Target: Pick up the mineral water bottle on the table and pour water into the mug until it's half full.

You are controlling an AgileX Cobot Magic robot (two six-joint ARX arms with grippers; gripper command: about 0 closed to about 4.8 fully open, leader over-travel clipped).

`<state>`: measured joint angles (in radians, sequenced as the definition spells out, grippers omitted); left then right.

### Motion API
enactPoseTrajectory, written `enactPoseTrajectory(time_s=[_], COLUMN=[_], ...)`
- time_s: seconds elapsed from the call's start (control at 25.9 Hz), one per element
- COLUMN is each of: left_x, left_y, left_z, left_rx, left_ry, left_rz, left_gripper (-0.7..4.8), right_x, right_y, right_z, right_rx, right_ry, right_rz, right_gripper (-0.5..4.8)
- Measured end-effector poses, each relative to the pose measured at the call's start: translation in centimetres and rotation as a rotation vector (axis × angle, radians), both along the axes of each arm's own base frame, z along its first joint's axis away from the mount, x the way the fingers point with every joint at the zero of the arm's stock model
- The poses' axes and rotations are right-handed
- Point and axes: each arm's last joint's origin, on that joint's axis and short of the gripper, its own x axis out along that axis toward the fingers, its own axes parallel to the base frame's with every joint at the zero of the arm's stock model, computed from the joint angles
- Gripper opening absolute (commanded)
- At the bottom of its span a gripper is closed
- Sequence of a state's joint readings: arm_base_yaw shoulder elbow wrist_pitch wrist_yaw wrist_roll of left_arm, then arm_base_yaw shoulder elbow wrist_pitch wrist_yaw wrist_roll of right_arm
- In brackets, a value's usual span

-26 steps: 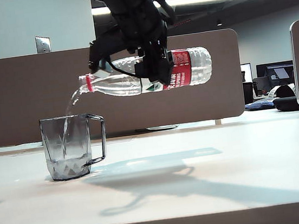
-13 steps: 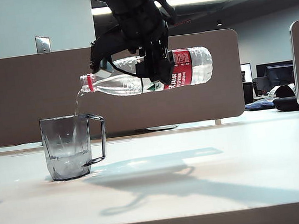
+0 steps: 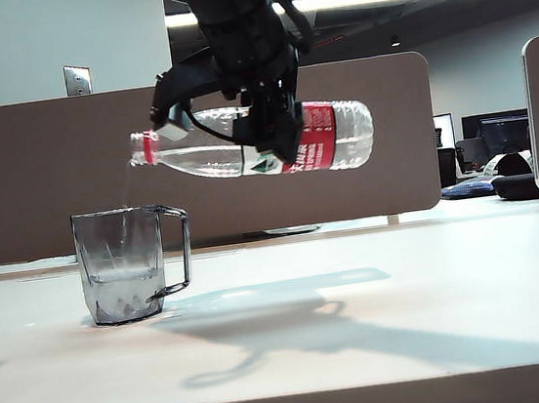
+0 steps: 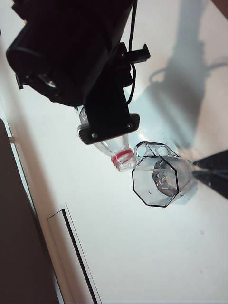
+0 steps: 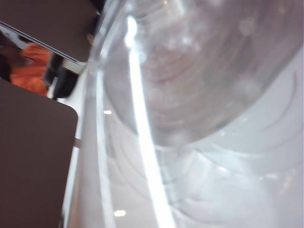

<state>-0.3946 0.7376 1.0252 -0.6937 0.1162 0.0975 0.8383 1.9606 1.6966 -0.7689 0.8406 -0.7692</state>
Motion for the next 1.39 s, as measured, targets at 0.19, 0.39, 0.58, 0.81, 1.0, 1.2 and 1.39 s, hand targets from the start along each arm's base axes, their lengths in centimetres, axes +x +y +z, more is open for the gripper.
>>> enactPoseTrajectory(time_s=[0.19, 0.39, 0.58, 0.81, 1.0, 1.2, 1.39], left_x=[0.0, -0.1, -0.1, -0.1, -0.1, -0.1, -0.2], left_y=[0.0, 0.0, 0.0, 0.0, 0.1, 0.1, 0.1], left_z=[-0.1, -0.2, -0.2, -0.2, -0.3, -0.3, -0.6], left_rx=[0.005, 0.012, 0.013, 0.014, 0.052, 0.054, 0.067], left_ry=[0.011, 0.02, 0.02, 0.023, 0.005, 0.01, 0.039], left_rz=[0.0, -0.001, -0.001, 0.0, -0.008, -0.009, -0.009], left_gripper=[-0.05, -0.05, -0.05, -0.05, -0.05, -0.05, -0.05], right_x=[0.1, 0.4, 2.6, 4.1, 2.3, 0.7, -1.1], right_y=[0.2, -0.1, -3.7, -9.1, -11.7, -12.5, -13.4], right_z=[-0.1, 0.0, 1.6, 4.8, 9.4, 12.1, 10.5], right_rx=[0.256, 0.491, 0.742, 0.988, 1.143, 1.23, 1.261], right_ry=[0.018, 0.063, 0.065, 0.089, 0.06, 0.017, 0.015], right_rz=[-0.081, -0.187, -0.381, -0.542, -0.486, -0.424, -0.405], right_gripper=[2.52, 2.52, 2.52, 2.56, 2.55, 2.55, 2.51])
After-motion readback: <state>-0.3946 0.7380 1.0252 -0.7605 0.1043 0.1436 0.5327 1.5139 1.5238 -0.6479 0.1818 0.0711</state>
